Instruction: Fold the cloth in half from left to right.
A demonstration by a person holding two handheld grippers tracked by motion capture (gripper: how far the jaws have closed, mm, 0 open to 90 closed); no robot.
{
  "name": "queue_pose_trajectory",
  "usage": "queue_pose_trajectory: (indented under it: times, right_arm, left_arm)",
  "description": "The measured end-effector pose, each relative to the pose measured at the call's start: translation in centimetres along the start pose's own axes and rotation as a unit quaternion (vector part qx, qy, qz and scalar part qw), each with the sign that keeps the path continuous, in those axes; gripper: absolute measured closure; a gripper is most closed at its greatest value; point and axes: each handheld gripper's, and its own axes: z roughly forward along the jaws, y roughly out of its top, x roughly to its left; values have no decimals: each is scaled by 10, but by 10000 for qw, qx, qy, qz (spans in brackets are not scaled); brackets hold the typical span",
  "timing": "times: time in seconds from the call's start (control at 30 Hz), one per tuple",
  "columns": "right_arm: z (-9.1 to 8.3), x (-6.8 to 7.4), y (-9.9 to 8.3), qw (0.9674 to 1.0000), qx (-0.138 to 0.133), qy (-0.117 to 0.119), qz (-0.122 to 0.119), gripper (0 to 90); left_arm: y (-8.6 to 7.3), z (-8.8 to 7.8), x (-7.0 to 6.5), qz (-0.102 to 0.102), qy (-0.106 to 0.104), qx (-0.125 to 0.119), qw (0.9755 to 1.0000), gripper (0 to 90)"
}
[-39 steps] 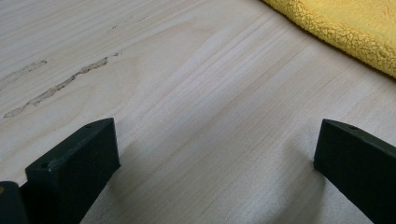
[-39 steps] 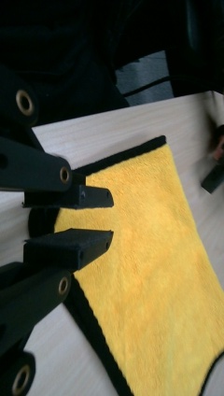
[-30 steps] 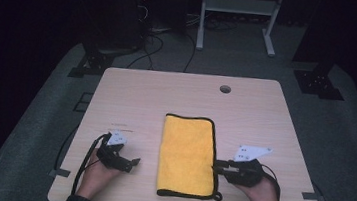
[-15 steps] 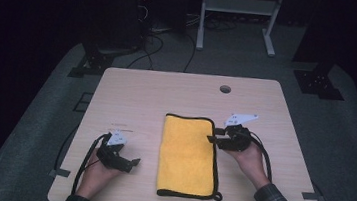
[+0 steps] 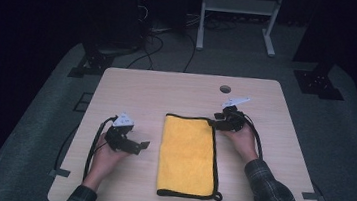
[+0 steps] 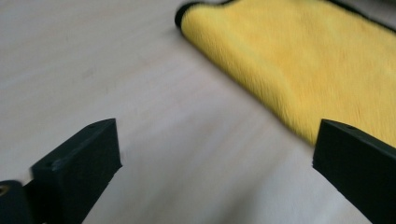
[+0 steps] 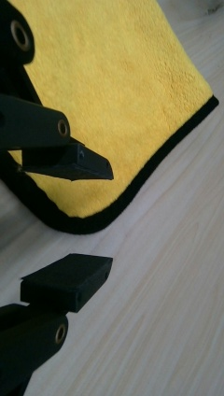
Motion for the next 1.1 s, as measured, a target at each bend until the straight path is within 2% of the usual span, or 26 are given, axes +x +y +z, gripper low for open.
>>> queue_pose_trajectory:
  times: [0.13,0.23,0.4,0.5,0.6,0.67,0.8,0.93,1.03,1.1]
  right_arm:
    - [6,-6,-2,10000,-18,18,54,499]
    - [9,-10,-2,10000,-32,40,51,497]
    - [12,-11,1,10000,-8,87,-19,491]
    - [14,-11,1,10000,-3,84,-17,490]
    - [16,-12,-2,9999,19,128,-11,487]
    - [18,-12,-3,9999,66,152,-37,483]
    - [21,-12,-5,9998,116,148,-87,474]
    - [21,-11,-5,9997,110,116,-167,482]
    - [21,-9,-5,9995,125,143,-246,526]
    - [21,-9,-5,9994,116,197,-254,558]
  left_arm:
    - [25,23,11,-69,-15,-62,10000,59]
    - [43,44,16,-53,-18,-13,10000,67]
    - [59,73,21,-50,0,51,10000,98]
    - [62,88,25,-64,-5,169,9998,108]
    - [61,98,27,7,121,325,9994,129]
    - [60,103,29,97,214,492,9985,129]
    - [56,110,34,145,319,737,9967,137]
    - [56,111,36,216,156,689,9973,167]
    - [58,112,35,303,-11,627,9976,262]
    - [58,111,35,386,-164,592,9974,358]
